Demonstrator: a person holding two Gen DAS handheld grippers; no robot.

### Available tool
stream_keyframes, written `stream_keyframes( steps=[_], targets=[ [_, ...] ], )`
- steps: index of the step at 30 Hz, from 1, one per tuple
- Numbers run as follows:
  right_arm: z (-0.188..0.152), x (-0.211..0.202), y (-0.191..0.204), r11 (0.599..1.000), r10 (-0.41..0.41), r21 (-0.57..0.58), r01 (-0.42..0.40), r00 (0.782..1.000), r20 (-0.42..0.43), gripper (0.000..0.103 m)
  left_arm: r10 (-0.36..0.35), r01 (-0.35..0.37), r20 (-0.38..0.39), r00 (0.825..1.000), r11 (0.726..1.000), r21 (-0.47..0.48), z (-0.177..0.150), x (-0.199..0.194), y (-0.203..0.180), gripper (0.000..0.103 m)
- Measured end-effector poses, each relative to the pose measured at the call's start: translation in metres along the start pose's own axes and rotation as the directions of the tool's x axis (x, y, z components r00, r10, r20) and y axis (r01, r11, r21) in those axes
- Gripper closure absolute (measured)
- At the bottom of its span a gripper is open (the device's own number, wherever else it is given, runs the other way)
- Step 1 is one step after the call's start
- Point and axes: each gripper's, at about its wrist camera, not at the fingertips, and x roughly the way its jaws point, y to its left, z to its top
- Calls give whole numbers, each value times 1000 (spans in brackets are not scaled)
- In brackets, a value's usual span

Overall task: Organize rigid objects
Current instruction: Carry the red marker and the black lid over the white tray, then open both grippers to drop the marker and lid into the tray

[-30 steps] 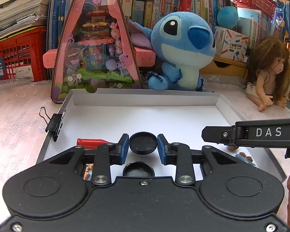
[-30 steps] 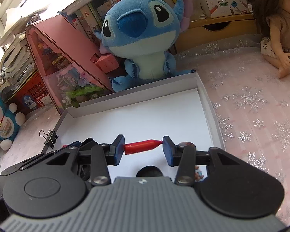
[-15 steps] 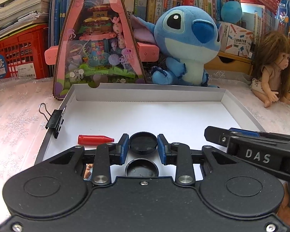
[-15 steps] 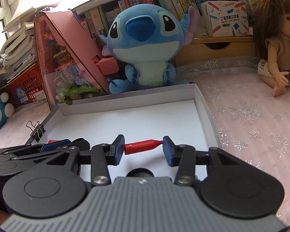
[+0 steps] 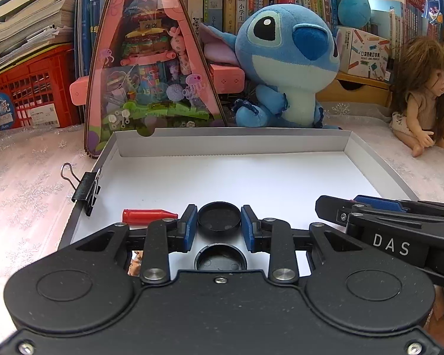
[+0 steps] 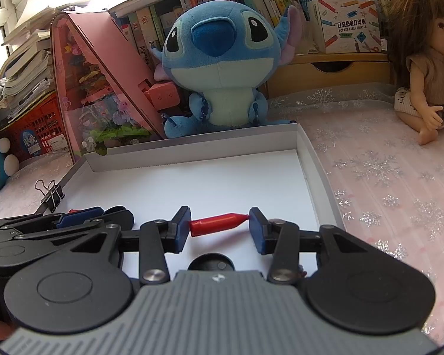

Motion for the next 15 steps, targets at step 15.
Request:
stream_keyframes(
  steps=[15],
  targets=[
    [0, 1, 1, 1000, -7, -16, 7, 1000, -4, 55, -5, 5, -22, 1000, 1000, -16, 4, 0, 2, 68]
  ],
)
